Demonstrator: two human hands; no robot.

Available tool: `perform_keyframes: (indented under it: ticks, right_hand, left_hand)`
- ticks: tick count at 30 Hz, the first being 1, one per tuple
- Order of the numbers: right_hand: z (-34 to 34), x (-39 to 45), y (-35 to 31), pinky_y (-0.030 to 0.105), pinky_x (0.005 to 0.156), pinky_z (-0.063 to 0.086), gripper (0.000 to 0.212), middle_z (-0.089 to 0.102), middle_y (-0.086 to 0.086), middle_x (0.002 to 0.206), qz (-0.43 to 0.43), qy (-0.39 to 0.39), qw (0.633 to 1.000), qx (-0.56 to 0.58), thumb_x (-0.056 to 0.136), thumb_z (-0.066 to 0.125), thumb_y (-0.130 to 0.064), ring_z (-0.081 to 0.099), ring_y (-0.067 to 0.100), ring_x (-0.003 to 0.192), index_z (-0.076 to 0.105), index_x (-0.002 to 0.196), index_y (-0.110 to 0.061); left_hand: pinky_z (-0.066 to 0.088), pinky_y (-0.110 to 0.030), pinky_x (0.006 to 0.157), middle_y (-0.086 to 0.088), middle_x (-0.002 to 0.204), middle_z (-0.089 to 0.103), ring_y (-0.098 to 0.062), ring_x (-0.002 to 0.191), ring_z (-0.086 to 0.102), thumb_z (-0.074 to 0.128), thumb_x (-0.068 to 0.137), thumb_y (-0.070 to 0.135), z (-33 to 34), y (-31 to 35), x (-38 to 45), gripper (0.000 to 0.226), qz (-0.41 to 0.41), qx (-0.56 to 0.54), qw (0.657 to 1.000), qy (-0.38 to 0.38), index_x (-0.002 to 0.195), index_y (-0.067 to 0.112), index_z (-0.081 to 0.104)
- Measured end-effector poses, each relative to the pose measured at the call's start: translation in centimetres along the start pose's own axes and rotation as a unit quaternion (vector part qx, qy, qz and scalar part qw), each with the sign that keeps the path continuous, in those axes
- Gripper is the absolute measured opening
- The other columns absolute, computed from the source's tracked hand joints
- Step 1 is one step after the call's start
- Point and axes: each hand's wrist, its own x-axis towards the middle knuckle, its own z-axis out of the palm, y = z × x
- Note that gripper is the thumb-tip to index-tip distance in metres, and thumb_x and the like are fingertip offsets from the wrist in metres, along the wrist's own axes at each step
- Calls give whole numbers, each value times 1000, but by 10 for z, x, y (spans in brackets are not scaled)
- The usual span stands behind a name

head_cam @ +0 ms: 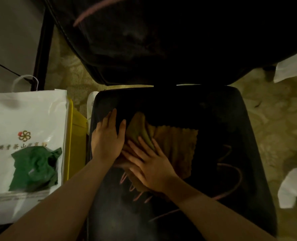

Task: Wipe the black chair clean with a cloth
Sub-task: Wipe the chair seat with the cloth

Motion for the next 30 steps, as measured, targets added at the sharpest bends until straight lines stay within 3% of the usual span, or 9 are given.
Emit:
perform_keyframes:
  ticks: [2,4,6,9,12,19,23,26,30]
  right_hand:
    - [-1,-28,33,49,109,27,50,36,-5,149,1,8,1000,-8,91,33,-45,27,19,139,34,140,-36]
    - [-10,-48,77,56,113,17,56,23,-4,154,155,45,987,17,88,27,-50,11,16,143,23,144,-40]
    - [-24,-47,111,59,110,-7,60,-2,-8,158,371,63,926,42,86,13,-55,-11,17,144,0,145,-45]
    - [-34,1,118,62,109,-10,56,-12,-5,157,482,71,869,83,96,17,-49,-16,27,143,-4,147,-41]
    - [-28,58,81,60,110,-6,56,-3,-2,158,420,94,900,67,94,15,-44,-7,32,144,4,148,-37]
    - [11,30,-52,46,115,11,49,41,0,146,48,28,998,-7,92,34,-41,26,25,141,46,137,-25]
    - [21,-35,-30,43,114,19,48,26,-4,152,-119,3,993,-7,95,33,-40,21,20,142,34,142,-29]
    - [15,-39,4,50,110,26,52,24,-6,153,69,54,996,0,93,33,-41,20,17,141,32,144,-31]
    - [9,1,-28,50,114,3,59,21,-3,154,319,95,943,26,89,23,-45,12,21,142,27,146,-29]
  left_hand:
    - [37,-42,98,-13,144,41,-33,128,40,32,97,38,-4,3,2,53,-10,-4,1000,-12,145,17,25]
    - [38,-43,96,-14,142,43,-33,127,40,32,97,39,-8,3,2,53,-22,-14,999,-22,146,19,24]
    - [39,-42,95,-14,140,45,-32,127,40,31,97,39,-10,1,2,52,-22,-16,999,-20,146,20,25]
    - [41,-41,92,-13,140,46,-31,125,43,28,97,46,-8,-3,1,55,-1,-6,1000,-10,145,19,29]
    - [42,-40,92,-12,140,46,-32,124,44,19,90,54,-5,-5,-1,65,10,2,1000,1,143,18,32]
    - [38,-40,97,-11,143,42,-30,126,42,30,98,39,-5,-11,-1,52,18,-24,999,-22,145,18,26]
    - [36,-45,101,-11,148,36,-33,129,40,23,91,46,-5,-16,-11,63,74,54,995,-30,144,13,28]
    - [32,-44,105,-9,150,33,-29,136,33,15,88,49,0,-17,-27,67,86,61,994,-23,143,12,32]
    - [32,-42,105,-9,150,34,-28,135,34,20,92,45,5,-20,-48,61,72,38,996,-24,143,14,31]
